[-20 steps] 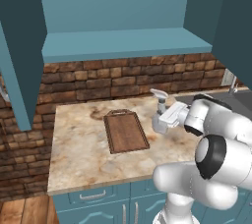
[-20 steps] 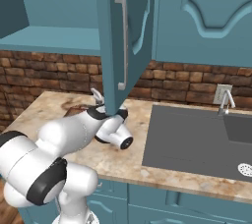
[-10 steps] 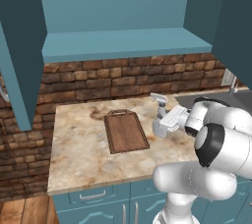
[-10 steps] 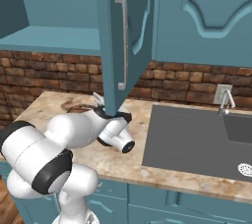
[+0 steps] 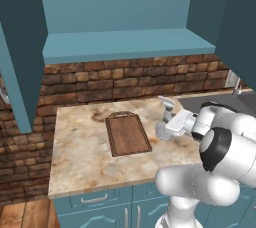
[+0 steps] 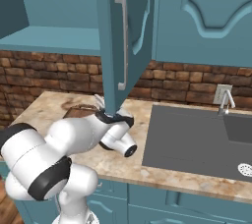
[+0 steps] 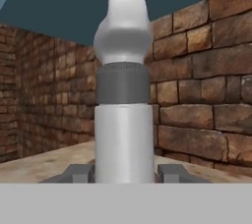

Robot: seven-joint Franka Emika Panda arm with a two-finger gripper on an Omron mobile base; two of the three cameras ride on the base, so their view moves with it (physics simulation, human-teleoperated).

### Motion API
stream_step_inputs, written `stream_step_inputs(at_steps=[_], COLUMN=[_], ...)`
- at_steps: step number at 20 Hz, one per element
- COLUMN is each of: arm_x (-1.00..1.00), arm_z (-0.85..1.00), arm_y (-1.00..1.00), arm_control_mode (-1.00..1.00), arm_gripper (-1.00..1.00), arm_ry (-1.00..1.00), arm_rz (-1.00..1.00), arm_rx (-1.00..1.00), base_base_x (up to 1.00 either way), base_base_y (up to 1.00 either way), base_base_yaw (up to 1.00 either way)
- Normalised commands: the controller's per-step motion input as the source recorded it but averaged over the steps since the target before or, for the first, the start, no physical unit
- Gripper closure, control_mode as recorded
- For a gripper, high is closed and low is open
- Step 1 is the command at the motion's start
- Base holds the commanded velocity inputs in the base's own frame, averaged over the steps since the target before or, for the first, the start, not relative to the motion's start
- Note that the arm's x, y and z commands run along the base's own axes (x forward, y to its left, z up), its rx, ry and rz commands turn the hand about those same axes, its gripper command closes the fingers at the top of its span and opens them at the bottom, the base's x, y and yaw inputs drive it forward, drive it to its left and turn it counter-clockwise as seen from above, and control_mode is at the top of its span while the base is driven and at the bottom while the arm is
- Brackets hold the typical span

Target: Grab the spray bottle from the cabinet, then place it next to the cutting board for sanitizing. Then grab the dish brush from the countertop next to the sink and place it next to the cutting board.

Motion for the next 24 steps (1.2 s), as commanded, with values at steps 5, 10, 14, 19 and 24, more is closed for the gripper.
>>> stream_step_inputs(at_steps=[5, 10, 14, 19, 24], arm_x=[-0.24, 0.0, -0.06, -0.39, -0.78], arm_z=[0.0, 0.0, 0.0, 0.19, 0.97], arm_y=[0.0, 0.0, -0.14, -0.2, -0.02], arm_control_mode=[-1.0, -1.0, -1.0, -1.0, -1.0], arm_gripper=[-1.0, -1.0, -1.0, -1.0, -1.0], arm_ry=[0.0, 0.0, 0.0, 0.0, 0.0], arm_rz=[0.0, 0.0, 0.0, 0.0, 0.0], arm_rx=[0.0, 0.0, 0.0, 0.02, 0.12], base_base_x=[0.0, 0.0, 0.0, 0.0, 0.0], base_base_y=[0.0, 0.0, 0.0, 0.0, 0.0], base_base_yaw=[0.0, 0.0, 0.0, 0.0, 0.0])
